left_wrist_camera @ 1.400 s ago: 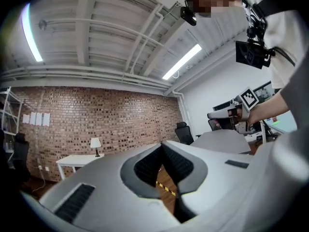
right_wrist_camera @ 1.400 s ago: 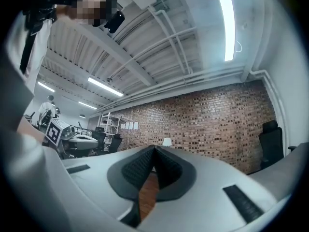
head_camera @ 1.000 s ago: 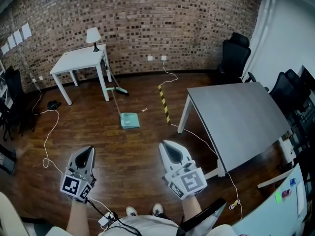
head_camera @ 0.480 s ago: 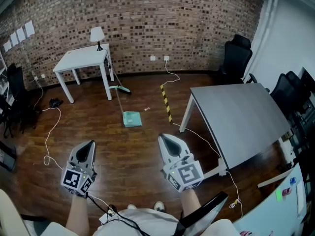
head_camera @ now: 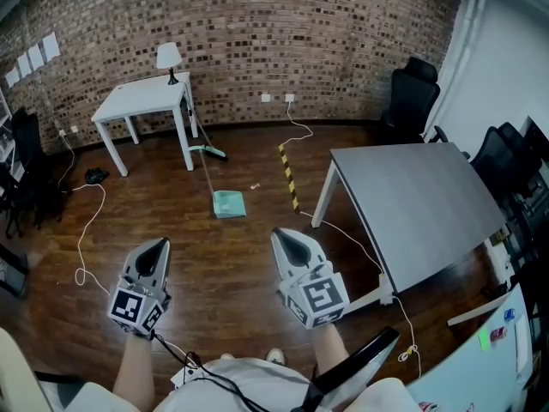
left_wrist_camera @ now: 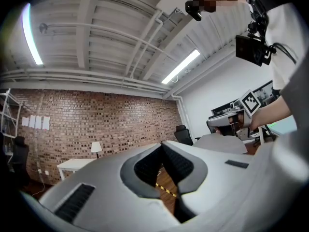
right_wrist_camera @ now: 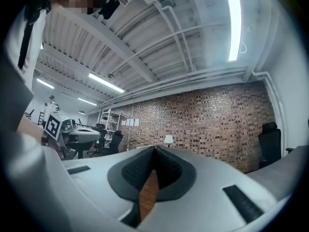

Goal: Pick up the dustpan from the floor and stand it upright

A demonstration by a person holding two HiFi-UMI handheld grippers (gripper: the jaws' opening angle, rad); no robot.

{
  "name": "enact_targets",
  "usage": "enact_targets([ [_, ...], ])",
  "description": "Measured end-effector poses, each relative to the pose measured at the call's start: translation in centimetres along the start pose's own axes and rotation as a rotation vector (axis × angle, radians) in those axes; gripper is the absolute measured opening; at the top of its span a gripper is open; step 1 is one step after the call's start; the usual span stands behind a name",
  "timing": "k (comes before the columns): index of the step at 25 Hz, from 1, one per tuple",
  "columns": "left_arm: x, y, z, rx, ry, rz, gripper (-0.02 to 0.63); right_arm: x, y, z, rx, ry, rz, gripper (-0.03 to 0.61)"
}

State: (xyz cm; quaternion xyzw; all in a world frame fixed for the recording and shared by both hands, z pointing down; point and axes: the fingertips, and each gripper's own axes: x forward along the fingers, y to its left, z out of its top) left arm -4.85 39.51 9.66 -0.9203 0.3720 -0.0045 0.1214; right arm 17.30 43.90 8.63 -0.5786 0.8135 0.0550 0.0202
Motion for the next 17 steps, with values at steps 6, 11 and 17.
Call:
enact_targets([
  [6,0.3,-0.8,0.0,-0.002,-0.003,-0.007,0.008,-0.3,0.1,-0.3,-0.003,0.006,0.014,-0.023],
  [11,0.9,-1.0,0.3,-0.003,-0.005,-0.016,0.008,0.0,0.0,-0.4,0.000,0.004,0.026,-0.023],
  [17,1.5,-1.0,0.5,0.002,0.003,-0.023,0.008,0.3,-0.2,0.1,-0.013,0.002,0.037,-0.023],
])
